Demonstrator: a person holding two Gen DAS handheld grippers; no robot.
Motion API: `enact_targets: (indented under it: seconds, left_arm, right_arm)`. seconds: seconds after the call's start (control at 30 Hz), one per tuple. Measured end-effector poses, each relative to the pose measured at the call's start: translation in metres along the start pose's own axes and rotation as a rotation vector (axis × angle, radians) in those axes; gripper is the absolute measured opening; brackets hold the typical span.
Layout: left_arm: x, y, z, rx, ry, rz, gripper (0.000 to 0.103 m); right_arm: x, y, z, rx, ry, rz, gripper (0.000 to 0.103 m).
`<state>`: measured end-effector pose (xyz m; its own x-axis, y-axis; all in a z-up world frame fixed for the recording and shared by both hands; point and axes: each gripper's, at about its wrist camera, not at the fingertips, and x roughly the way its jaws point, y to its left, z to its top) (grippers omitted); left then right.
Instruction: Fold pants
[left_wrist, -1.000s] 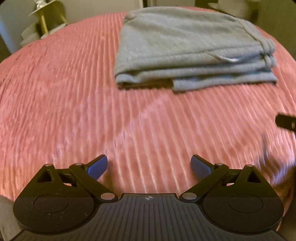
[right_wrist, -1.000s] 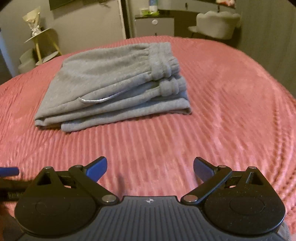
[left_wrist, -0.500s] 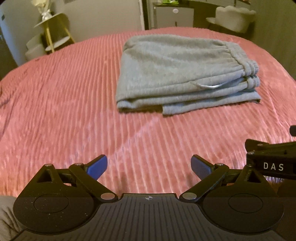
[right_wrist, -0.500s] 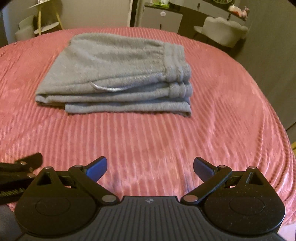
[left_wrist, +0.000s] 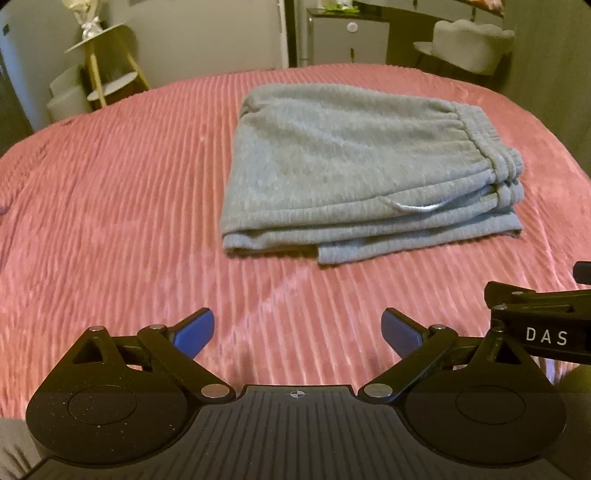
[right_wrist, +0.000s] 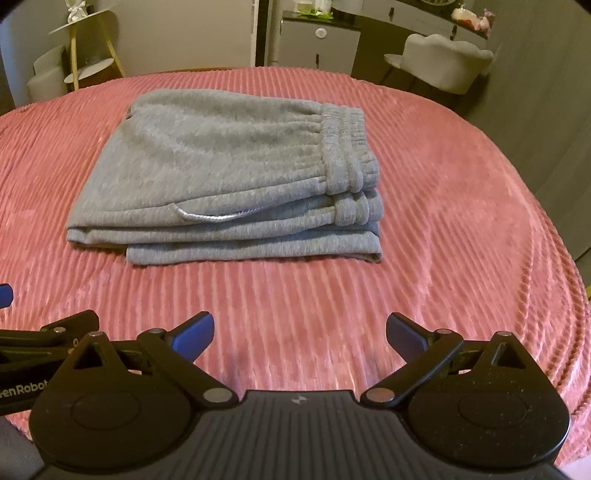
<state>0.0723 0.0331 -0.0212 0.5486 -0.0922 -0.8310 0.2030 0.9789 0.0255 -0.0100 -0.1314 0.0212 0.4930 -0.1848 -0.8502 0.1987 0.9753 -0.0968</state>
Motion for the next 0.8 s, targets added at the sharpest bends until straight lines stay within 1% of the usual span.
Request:
enact_targets:
  seconds: [0.17,0.33,0.47,0.8]
  left_arm:
    - [0.006,-0.003,0.008,0.011,0.002,0.001,0.100]
    - [0.011,-0.002,0.014,-0.003,0.013,-0.020,0.100]
    - [0.015,-0.004,0.016,0.005,0.017,-0.008,0.100]
    - [0.021,-0.005,0.020,0.012,0.040,-0.026,0.100]
  right_arm:
    - [0.009,-0.003,0.007,0.010,0.003,-0.007,0.100]
    - [0.014,-0.009,0.011,0.031,0.009,0.008,0.100]
    - [0.017,-0.010,0.013,0.037,0.013,0.015,0.100]
    - [0.024,-0.012,0.016,0.044,0.022,0.011,0.100]
